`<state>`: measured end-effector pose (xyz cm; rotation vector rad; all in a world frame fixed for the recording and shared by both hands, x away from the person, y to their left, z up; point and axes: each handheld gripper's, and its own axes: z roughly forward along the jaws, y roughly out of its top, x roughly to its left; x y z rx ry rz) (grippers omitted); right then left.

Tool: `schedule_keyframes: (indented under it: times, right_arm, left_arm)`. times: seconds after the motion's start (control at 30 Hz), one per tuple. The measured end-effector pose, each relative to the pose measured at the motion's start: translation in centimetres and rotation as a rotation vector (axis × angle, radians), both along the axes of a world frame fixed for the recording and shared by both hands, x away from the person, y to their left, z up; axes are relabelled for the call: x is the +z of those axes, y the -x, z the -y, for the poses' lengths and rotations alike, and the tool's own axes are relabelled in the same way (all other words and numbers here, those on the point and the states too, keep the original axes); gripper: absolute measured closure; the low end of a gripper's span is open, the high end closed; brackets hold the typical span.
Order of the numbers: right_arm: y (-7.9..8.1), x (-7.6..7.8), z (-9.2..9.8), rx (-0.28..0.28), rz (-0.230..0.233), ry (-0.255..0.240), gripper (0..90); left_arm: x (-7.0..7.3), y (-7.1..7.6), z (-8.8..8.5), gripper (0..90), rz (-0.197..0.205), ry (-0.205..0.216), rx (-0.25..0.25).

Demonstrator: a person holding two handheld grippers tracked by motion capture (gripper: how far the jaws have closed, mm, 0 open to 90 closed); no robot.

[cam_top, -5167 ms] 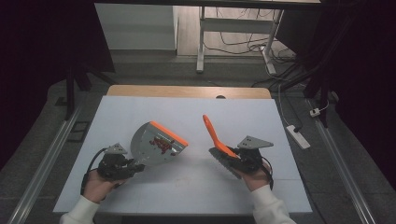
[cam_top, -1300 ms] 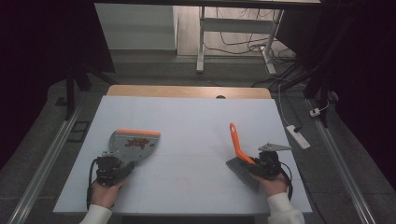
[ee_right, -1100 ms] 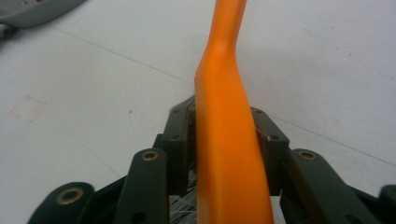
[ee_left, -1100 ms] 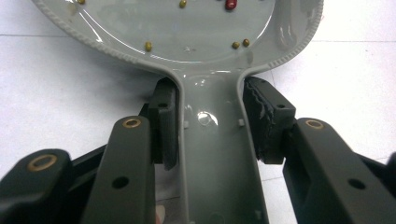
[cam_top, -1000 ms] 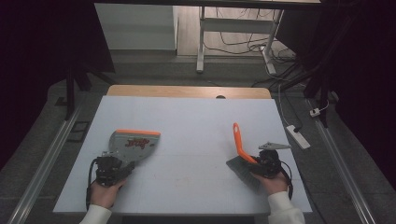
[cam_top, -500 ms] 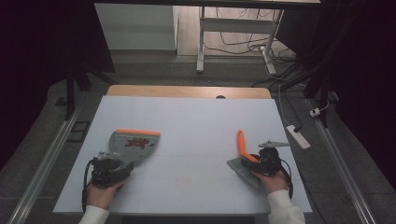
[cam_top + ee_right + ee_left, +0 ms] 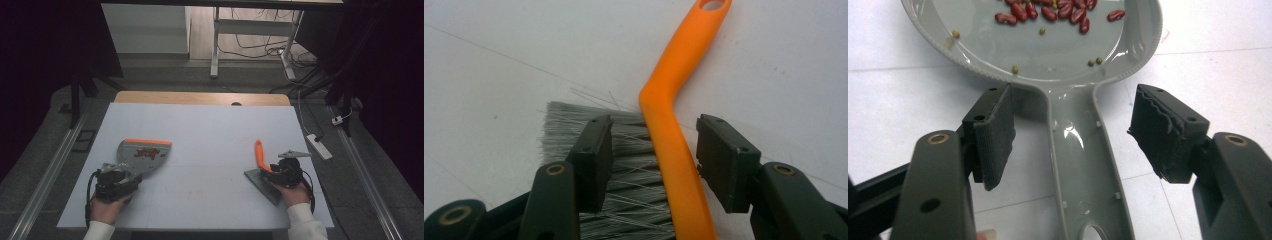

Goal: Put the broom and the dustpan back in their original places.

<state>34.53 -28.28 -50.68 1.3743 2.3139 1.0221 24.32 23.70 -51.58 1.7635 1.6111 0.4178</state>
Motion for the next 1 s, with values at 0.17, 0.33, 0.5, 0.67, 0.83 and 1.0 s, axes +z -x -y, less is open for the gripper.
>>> schedule_keyframes:
  times: [0.17,0.33,0.5,0.67,0.83,1.0]
  right_arm:
    - [0.5,0.7,0.2,0.013,0.043,-0.018,48.3]
    - [1.0,1.3,0.2,0.057,0.087,-0.035,48.3]
    - [1.4,1.6,-0.4,0.123,0.113,-0.039,48.3]
    - [1.8,1.6,-1.0,0.186,0.132,-0.038,48.4]
    - [2.1,1.4,-1.9,0.235,0.142,-0.026,48.4]
    - [2.5,1.4,-2.6,0.27,0.161,-0.052,48.4]
  left_arm:
    - [0.9,0.5,-0.2,35.1,0.053,0.008,-0.046]
    - [1.7,0.7,0.0,35.4,0.071,-0.005,-0.129]
    - [2.1,0.5,0.5,35.3,0.08,-0.024,-0.243]
    - [2.4,-0.3,1.4,35.3,0.104,-0.041,-0.366]
    - [2.1,-1.5,2.4,35.2,0.101,-0.069,-0.471]
    - [1.7,-2.3,2.7,35.1,0.098,-0.064,-0.531]
